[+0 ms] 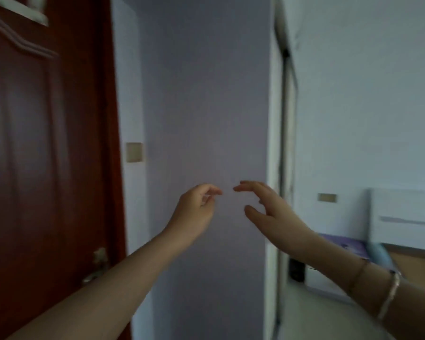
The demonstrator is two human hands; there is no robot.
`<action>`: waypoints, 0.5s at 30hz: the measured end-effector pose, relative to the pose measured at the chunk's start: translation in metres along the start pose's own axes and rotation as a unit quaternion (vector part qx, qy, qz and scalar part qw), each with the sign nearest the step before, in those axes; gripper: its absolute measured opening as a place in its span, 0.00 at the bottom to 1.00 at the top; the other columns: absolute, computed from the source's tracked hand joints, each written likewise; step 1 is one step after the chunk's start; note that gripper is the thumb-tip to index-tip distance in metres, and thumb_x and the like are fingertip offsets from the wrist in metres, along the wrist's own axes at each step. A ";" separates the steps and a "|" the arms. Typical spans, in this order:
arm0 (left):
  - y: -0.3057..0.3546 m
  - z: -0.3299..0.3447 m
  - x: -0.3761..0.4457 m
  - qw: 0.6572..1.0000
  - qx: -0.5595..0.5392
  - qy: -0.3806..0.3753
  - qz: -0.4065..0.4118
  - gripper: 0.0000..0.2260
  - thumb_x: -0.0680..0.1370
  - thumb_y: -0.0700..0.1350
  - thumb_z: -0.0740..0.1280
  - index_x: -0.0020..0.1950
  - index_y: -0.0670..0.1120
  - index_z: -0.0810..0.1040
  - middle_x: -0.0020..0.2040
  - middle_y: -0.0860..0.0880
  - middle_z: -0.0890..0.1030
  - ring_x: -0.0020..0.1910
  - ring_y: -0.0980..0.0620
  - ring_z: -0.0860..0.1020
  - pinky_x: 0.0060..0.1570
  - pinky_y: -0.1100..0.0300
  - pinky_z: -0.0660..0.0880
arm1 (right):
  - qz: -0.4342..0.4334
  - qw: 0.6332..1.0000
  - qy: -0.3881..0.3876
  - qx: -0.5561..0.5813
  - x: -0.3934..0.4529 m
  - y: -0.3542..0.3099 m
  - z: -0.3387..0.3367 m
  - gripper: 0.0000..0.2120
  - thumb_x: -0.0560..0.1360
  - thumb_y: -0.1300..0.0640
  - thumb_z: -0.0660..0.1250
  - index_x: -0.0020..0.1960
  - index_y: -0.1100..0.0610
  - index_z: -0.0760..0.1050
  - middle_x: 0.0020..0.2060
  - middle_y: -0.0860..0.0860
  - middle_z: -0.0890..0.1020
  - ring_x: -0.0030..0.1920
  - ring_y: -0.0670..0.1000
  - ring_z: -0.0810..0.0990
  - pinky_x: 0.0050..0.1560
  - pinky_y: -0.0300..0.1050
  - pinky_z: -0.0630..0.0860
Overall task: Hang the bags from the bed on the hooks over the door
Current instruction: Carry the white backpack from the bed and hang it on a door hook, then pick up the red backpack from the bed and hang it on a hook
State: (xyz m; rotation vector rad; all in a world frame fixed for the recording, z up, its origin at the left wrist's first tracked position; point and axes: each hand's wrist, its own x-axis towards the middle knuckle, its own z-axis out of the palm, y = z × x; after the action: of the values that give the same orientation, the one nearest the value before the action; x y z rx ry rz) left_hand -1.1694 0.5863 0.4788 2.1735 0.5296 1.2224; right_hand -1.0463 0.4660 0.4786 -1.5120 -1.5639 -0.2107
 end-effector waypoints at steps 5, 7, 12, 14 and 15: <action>0.048 0.164 0.002 0.991 -0.095 -0.090 0.023 0.11 0.77 0.36 0.59 0.49 0.49 0.78 0.50 0.51 0.81 0.51 0.52 0.78 0.46 0.76 0.69 | 0.100 0.993 0.040 -0.047 -0.073 0.103 -0.117 0.19 0.74 0.62 0.59 0.63 0.49 0.71 0.66 0.44 0.72 0.63 0.41 0.70 0.60 0.28 0.63; 0.060 0.219 0.003 0.986 -0.114 -0.120 0.015 0.11 0.77 0.37 0.59 0.49 0.50 0.78 0.50 0.50 0.82 0.51 0.50 0.79 0.50 0.67 0.72 | 0.141 0.986 0.056 -0.063 -0.099 0.135 -0.155 0.20 0.74 0.63 0.60 0.63 0.49 0.71 0.65 0.44 0.72 0.60 0.41 0.70 0.54 0.23 0.63; 0.098 0.367 0.003 0.971 -0.131 -0.199 0.030 0.12 0.77 0.35 0.58 0.47 0.49 0.78 0.49 0.50 0.81 0.53 0.51 0.78 0.55 0.60 0.73 | 0.252 0.957 0.094 -0.107 -0.172 0.206 -0.243 0.21 0.71 0.55 0.58 0.63 0.49 0.71 0.63 0.48 0.74 0.62 0.47 0.73 0.61 0.41 0.69; 0.111 0.425 0.001 0.960 -0.143 -0.238 0.032 0.11 0.77 0.35 0.59 0.49 0.45 0.79 0.49 0.48 0.81 0.51 0.51 0.78 0.51 0.63 0.72 | 0.281 0.942 0.120 -0.139 -0.197 0.236 -0.272 0.24 0.67 0.54 0.57 0.62 0.52 0.73 0.60 0.52 0.76 0.60 0.48 0.74 0.58 0.41 0.68; 0.115 0.452 0.000 0.954 -0.148 -0.260 0.033 0.11 0.77 0.35 0.59 0.50 0.44 0.80 0.49 0.48 0.81 0.50 0.52 0.78 0.49 0.67 0.71 | 0.294 0.935 0.133 -0.150 -0.210 0.251 -0.285 0.24 0.66 0.55 0.58 0.62 0.53 0.73 0.60 0.53 0.77 0.60 0.48 0.73 0.58 0.40 0.67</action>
State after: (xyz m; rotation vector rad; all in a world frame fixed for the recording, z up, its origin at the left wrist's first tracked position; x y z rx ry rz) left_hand -0.7725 0.3678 0.3698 2.1413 0.0468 0.6585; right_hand -0.7317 0.1848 0.3793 -2.0257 -0.8411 -0.3011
